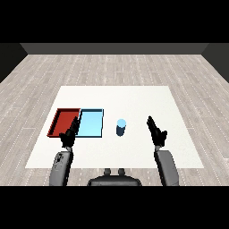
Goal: Pick the blue can and put it in the blue box
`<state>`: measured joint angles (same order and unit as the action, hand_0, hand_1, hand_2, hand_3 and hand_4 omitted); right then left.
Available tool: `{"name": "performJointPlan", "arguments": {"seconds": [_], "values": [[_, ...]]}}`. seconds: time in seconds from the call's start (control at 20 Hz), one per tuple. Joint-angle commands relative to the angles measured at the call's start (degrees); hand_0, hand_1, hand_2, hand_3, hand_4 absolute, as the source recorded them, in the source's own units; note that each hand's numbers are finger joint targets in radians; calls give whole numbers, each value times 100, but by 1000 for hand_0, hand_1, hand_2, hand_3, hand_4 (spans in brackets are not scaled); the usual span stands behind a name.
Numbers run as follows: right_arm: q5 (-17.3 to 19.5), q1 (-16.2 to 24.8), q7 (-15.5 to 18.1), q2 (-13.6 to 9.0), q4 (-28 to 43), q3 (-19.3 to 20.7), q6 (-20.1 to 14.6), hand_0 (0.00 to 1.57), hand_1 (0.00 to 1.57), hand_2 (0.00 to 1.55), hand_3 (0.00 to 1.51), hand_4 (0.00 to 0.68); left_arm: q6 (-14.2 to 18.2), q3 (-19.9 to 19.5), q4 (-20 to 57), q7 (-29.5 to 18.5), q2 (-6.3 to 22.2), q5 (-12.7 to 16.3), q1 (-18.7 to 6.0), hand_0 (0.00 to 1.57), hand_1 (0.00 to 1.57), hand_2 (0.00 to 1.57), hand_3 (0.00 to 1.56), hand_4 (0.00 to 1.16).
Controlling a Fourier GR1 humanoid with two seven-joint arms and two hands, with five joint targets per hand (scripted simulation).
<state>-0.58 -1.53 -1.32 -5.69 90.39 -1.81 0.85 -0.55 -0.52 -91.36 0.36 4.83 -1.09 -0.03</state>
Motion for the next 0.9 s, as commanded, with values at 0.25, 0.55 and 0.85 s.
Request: {"name": "performJointPlan", "arguments": {"seconds": [0.25, 0.55, 0.85], "values": [[385, -731, -153, 215, -438, 144, -403, 0, 0, 0, 0, 0, -209, 112, -33, 171, -24, -88, 156, 0, 0, 0, 0, 0], [-653, -476, 1683, 475, -287, 267, 365, 0, 0, 0, 0, 0, -360, -150, -54, -2438, -473, 612, 147, 0, 0, 0, 0, 0], [-452, -592, 1920, 553, -649, 97, 282, 0, 0, 0, 0, 0, -419, -249, -303, -2196, -336, 755, 60, 0, 0, 0, 0, 0]]}}
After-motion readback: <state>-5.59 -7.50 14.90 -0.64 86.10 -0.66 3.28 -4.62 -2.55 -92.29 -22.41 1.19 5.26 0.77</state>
